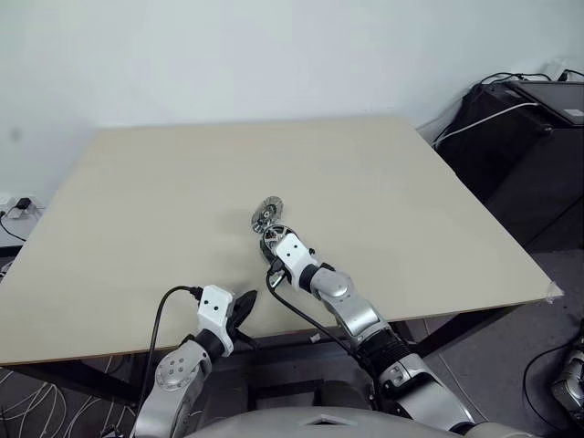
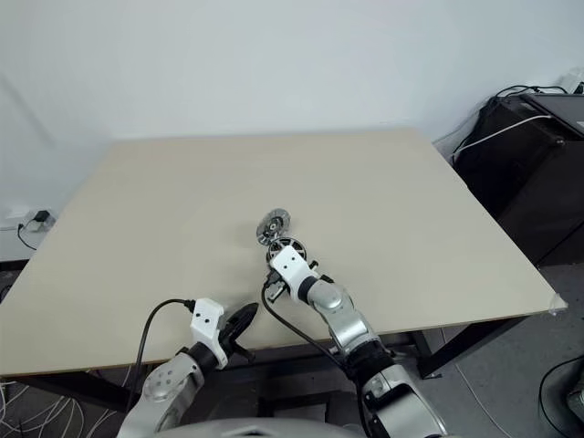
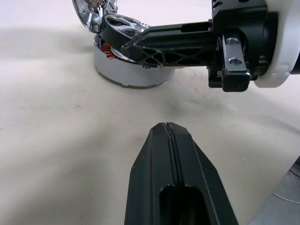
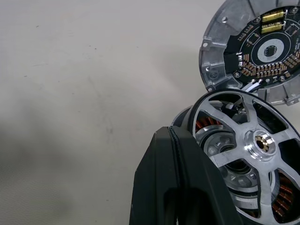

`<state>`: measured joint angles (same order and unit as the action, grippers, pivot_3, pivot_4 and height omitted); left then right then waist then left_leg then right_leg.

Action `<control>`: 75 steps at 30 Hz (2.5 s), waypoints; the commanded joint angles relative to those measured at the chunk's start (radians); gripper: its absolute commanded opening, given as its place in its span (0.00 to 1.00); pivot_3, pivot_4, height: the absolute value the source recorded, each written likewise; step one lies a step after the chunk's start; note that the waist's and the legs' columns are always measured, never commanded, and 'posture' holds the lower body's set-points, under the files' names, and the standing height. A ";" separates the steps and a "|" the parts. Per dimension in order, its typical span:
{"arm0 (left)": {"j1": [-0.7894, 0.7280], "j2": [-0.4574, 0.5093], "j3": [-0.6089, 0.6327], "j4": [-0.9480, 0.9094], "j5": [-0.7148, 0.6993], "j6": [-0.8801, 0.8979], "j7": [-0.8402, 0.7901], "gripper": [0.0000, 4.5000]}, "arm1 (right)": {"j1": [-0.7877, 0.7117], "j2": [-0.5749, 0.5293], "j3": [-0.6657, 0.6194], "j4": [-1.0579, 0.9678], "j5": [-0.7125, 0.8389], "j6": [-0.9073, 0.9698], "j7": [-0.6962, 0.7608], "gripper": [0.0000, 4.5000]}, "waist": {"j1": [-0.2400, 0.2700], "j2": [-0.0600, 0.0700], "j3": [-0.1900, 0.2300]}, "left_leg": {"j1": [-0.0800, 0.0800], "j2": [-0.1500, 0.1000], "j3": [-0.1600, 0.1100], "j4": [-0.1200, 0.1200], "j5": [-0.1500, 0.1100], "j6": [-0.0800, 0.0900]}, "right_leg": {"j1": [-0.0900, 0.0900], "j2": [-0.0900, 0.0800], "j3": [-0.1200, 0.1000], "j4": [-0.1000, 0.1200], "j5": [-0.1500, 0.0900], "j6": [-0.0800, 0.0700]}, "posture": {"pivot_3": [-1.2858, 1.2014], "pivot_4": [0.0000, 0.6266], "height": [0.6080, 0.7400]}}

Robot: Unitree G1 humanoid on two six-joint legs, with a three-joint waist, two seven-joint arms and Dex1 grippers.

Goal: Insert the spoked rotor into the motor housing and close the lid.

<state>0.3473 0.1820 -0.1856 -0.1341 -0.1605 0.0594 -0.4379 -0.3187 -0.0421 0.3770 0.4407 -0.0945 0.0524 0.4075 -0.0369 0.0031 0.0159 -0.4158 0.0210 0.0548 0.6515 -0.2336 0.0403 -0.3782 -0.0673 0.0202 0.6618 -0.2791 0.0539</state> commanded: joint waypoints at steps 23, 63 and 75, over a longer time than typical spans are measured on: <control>-0.008 -0.004 -0.002 -0.019 -0.009 -0.016 -0.007 0.00 | -0.103 0.040 -0.116 -0.045 0.040 -0.004 -0.111 0.01 | -0.001 0.000 0.000 | 0.000 -0.001 0.000 -0.002 0.000 0.000 | -0.001 -0.004 -0.001 -0.001 0.000 -0.001 | 0.52 0.00 1.00; -0.021 -0.040 -0.016 0.015 -0.006 -0.030 -0.001 0.00 | -0.298 -0.307 0.189 -0.212 -0.194 0.112 0.484 0.63 | 0.001 0.000 0.001 | 0.001 0.000 0.000 -0.002 0.002 0.002 | 0.000 0.000 -0.001 -0.002 -0.001 -0.002 | 0.52 0.00 1.00; -0.004 -0.057 -0.008 0.019 -0.004 -0.061 0.015 0.00 | -0.422 -0.277 0.286 0.019 -0.279 0.056 0.603 0.63 | 0.001 0.000 0.001 | 0.001 -0.001 -0.001 -0.002 0.001 0.001 | 0.000 -0.004 -0.001 -0.002 -0.001 -0.002 | 0.52 0.00 1.00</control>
<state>0.3449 0.1340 -0.1960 -0.0942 -0.1603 0.0267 -0.4293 -0.6962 -0.3216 0.6691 0.4449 -0.3623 0.1319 1.0060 -0.0360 0.0027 0.0171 -0.4152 0.0203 0.0543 0.6496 -0.2329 0.0408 -0.3783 -0.0717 0.0190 0.6602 -0.2798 0.0517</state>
